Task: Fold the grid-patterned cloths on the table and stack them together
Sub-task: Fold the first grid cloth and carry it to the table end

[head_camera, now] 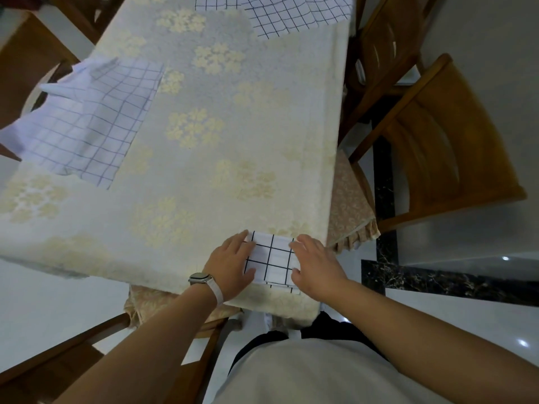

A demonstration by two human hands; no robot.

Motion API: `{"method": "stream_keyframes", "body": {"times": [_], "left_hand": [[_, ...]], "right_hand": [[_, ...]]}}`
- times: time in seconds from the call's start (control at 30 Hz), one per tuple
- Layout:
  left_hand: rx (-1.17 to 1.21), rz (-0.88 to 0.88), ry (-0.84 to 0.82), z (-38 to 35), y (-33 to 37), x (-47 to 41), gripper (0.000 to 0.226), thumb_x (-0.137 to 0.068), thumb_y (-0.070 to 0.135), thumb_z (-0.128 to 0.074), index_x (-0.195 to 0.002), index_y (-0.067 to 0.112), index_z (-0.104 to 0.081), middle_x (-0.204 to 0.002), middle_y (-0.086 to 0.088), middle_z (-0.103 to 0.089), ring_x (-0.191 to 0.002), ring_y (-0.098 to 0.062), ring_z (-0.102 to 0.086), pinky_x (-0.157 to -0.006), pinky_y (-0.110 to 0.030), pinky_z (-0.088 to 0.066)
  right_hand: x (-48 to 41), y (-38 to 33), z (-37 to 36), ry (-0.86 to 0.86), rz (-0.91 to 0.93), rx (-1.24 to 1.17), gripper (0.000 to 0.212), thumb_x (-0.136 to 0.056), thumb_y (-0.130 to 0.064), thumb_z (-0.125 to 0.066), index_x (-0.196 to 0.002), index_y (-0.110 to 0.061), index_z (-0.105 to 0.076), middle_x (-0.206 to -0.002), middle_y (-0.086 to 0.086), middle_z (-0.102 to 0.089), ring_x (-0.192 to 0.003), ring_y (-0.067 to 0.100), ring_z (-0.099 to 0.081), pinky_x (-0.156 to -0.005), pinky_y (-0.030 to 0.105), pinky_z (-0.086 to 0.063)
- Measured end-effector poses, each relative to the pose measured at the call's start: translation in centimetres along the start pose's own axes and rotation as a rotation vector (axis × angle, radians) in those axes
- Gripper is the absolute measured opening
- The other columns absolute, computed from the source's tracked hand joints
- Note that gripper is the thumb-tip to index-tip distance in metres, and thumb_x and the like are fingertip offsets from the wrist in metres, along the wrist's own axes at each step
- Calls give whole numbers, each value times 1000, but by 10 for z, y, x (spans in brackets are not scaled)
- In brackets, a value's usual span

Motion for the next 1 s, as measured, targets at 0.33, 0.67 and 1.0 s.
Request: {"method": "stream_keyframes", "body": {"times": [0.33,0.67,1.0], "left_hand": [[-129,-39,-175,-14,-9,-1,82,-87,56,-53,-151,26,-13,-161,1,2,-148,-21,1,-118,-40,-14],[-32,130,-84,7,8,14,67,-88,47,-57,-146,26,-31,-158,1,-20,-144,-21,-20,-115,-39,-28],[10,316,149,43,39,66,48,-90,44,-54,-134,24,-50,-142,2,-47,-130,-19,-42,-104,-37,-40]], "right_hand": [[-4,-5,-22,-131,57,174,76,-94,-47,-51,-154,-18,-13,-163,4,1,-150,23,0,-119,41,-12],[-7,-6,-9,-120,108,169,70,-91,-46,-52,-150,-19,-23,-161,8,-10,-147,27,-12,-115,43,-22],[12,-17,25,-70,328,150,56,-92,-37,-49,-143,-18,-36,-151,6,-31,-136,27,-32,-108,39,-31]]}}
Point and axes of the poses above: each hand's wrist, its own x-axis away from the middle knuckle, its own z-axis out of the back of the hand, y = z × x, the point moved 6 cm from there along -x, towards the middle knuckle
